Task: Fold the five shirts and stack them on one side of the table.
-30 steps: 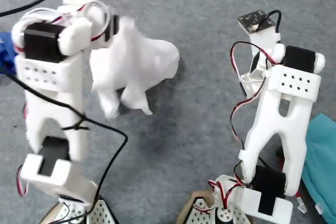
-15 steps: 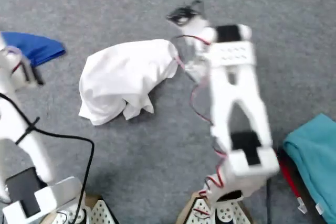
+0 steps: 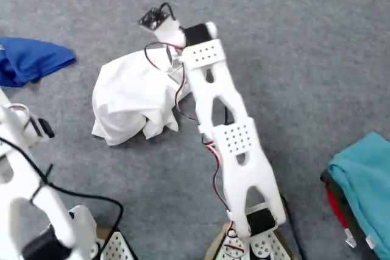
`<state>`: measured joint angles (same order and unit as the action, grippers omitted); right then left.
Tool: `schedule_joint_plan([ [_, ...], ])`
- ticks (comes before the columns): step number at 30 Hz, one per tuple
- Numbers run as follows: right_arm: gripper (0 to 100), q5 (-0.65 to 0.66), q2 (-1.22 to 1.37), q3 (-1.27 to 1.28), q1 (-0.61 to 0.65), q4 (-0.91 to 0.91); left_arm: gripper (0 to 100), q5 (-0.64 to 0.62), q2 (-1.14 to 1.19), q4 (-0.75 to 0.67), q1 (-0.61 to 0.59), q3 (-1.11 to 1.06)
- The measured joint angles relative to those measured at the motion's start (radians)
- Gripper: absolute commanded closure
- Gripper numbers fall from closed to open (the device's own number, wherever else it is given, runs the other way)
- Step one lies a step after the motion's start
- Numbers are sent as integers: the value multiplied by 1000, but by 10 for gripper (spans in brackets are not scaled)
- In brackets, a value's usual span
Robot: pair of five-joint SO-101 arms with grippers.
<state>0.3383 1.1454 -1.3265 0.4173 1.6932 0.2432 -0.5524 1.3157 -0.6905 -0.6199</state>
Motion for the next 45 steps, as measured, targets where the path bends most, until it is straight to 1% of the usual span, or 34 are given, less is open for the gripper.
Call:
schedule_joint_plan([
  [2, 801, -2, 75, -72, 3, 28, 784, 0, -64, -21, 0, -57],
  [6, 998, -3, 166, -155, 2, 68, 785, 0, -173, -60, 0, -146],
  [7, 985, -3, 169, -160, 0, 71, 785, 0, -190, -64, 0, -160],
  [12, 995, -35, 164, -167, -28, 71, 785, 2, -241, -72, 0, -176],
  [15, 995, -41, 101, -110, -37, 74, 785, 2, -245, -72, 0, -176],
  [19, 995, -29, -95, 110, -37, 75, 785, 2, -245, -72, 0, -176],
  [25, 995, 81, -514, 595, -55, 75, 785, 2, -245, -72, 0, -176],
  [30, 995, 186, -836, 984, -118, 75, 784, 2, -245, -72, 0, -176],
  [35, 995, 292, -1082, 1300, -190, 61, 784, 2, -245, -72, 0, -176],
  [40, 995, 405, -1277, 1559, -255, 29, 784, 0, -245, -72, 61, -176],
  [45, 995, 520, -1404, 1786, -322, -21, 782, 0, -245, -72, 150, -181],
])
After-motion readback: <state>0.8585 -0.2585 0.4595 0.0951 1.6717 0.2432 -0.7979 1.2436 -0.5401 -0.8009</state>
